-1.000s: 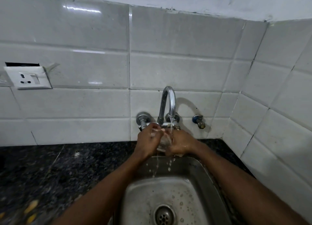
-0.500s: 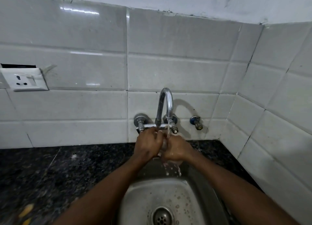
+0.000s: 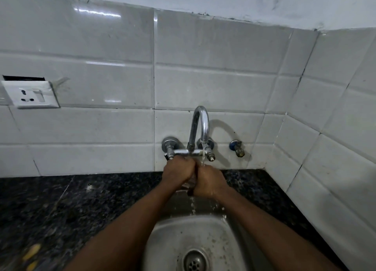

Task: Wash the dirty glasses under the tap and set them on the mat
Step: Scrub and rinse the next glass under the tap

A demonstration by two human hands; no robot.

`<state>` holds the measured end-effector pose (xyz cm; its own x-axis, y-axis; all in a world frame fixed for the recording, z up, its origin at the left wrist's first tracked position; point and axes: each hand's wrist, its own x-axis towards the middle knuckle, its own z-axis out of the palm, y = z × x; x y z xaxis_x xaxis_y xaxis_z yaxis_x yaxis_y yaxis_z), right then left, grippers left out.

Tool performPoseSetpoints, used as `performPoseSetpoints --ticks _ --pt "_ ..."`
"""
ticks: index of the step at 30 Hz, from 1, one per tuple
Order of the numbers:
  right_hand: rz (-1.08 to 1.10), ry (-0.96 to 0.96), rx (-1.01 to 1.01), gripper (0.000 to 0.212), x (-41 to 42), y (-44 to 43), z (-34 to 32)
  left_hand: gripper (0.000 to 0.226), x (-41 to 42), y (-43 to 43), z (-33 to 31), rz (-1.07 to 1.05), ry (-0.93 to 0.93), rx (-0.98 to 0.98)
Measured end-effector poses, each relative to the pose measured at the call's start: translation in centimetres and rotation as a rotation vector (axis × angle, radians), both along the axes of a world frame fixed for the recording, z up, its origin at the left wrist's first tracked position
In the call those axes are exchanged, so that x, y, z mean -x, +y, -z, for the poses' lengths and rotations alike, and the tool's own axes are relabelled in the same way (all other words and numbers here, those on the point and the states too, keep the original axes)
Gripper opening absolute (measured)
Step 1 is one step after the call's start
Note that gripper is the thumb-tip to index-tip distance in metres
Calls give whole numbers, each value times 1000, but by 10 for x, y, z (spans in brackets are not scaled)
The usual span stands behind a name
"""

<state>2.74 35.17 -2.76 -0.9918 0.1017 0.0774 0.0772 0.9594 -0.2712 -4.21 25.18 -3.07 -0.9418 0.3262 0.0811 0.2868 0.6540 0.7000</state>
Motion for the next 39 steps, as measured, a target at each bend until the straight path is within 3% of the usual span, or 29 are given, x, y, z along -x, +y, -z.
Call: performPoseSetpoints --ticks 3,4,8,10,14,18,20,22,24,26,28,30,32,35,37,39 --pt "-38 -180 374 49 3 23 -16 45 -9 -8 13 154 278 -227" --pt "-44 -199 382 52 1 23 -17 43 -9 -8 16 159 338 -226" --pt "2 58 -47 108 -1 8 4 48 -10 6 12 85 220 -9" --pt "10 123 1 101 0 8 18 51 -11 6 7 99 130 -26" --pt "-12 278 578 101 -2 17 28 64 -7 2 21 -114 -424 -640" --pt "128 493 845 81 -4 5 27 65 -16 -9 38 -70 -1011 -732" --pt "190 533 989 81 -2 -5 29 70 -30 -5 36 22 -1165 -892" --pt "210 542 979 84 -1 -12 29 73 -37 5 33 -46 -1141 -978" --pt "210 571 743 73 -1 -12 23 72 -38 9 33 -188 -1055 -1013" --pt "148 648 442 58 -2 -4 17 59 -32 8 34 -317 -877 -929" --pt "111 575 285 47 -8 -2 6 46 -27 6 31 -401 -668 -786" --pt "151 386 361 33 -9 -3 -12 40 -25 5 23 -449 -424 -683" --pt "221 157 620 33 -2 5 -31 33 -27 0 22 -404 -63 -590" --pt "184 -109 1049 38 3 16 -51 26 -29 -11 34 -225 340 -651" --pt "146 33 1091 36 4 10 -41 29 -19 -12 36 -275 310 -634" --pt "93 355 893 35 6 0 -20 37 -3 -11 21 -336 -100 -563"
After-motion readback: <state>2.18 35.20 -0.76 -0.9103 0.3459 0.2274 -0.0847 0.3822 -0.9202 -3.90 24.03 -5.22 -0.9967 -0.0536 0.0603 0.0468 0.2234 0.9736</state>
